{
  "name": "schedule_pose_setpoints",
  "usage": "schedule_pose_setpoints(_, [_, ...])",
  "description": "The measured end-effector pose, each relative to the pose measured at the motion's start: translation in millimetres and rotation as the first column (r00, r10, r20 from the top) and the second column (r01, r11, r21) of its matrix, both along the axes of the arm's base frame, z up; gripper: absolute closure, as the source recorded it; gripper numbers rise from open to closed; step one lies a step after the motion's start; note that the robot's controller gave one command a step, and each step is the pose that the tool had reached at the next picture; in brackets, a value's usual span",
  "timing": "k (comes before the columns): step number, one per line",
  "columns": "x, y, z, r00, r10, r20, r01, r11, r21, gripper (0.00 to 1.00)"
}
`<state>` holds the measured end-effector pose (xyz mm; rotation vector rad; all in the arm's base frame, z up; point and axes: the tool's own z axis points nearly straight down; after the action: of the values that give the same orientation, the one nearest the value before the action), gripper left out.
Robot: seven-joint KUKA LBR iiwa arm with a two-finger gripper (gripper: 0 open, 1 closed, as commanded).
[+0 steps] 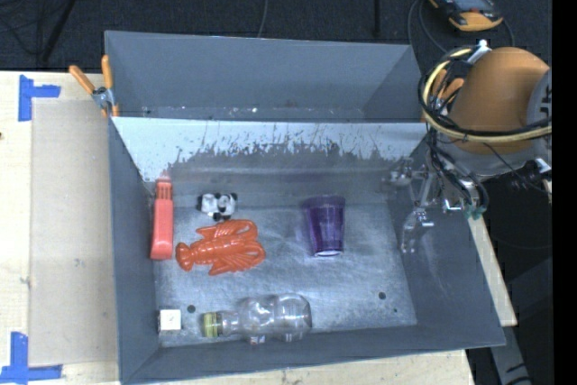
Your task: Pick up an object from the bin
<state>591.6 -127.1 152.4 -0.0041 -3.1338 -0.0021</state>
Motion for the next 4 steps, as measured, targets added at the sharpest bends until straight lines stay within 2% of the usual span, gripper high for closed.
schedule_pose_setpoints(1, [1.7, 0, 5, 1.000, 0.003, 0.007, -0.003, 1.000, -0.001, 0.00])
schedule_pose_setpoints(2, [-18.8, 46, 1, 1.000, 0.016, 0.008, -0.016, 1.000, -0.003, 0.00])
schedule_pose_setpoints(3, [-3.5, 64, -35, 0.993, 0.119, 0.018, -0.119, 0.993, -0.002, 0.00])
schedule_pose_setpoints(4, [-2.2, 59, -47, 0.991, 0.130, 0.016, -0.130, 0.992, -0.004, 0.00])
